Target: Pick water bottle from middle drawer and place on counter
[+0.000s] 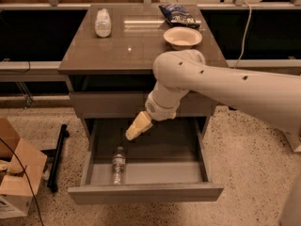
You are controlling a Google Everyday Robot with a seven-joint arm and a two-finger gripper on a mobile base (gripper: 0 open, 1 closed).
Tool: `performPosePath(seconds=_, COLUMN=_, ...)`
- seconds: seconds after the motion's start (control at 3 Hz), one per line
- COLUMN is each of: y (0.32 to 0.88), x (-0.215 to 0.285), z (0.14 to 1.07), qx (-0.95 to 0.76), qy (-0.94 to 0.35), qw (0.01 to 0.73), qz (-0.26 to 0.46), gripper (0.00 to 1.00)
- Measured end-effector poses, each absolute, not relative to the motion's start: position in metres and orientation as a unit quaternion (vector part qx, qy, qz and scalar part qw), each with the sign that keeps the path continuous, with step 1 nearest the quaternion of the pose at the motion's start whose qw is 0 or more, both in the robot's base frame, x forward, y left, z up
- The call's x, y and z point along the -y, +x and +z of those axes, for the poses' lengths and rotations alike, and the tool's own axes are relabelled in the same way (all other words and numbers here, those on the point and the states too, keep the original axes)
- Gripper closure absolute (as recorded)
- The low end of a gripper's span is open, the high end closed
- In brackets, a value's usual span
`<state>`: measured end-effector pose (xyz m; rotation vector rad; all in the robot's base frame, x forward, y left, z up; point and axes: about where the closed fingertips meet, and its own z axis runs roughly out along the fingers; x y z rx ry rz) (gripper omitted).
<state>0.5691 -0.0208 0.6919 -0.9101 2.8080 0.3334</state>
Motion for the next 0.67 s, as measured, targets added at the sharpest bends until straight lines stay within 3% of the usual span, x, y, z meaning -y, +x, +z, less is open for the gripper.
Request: performPosePath(seconds=0.67, y=0.605, x=-0.031, z=0.605, qx=-0.968, qy=-0.215, qw=0.049, qz=0.119, gripper=0.00)
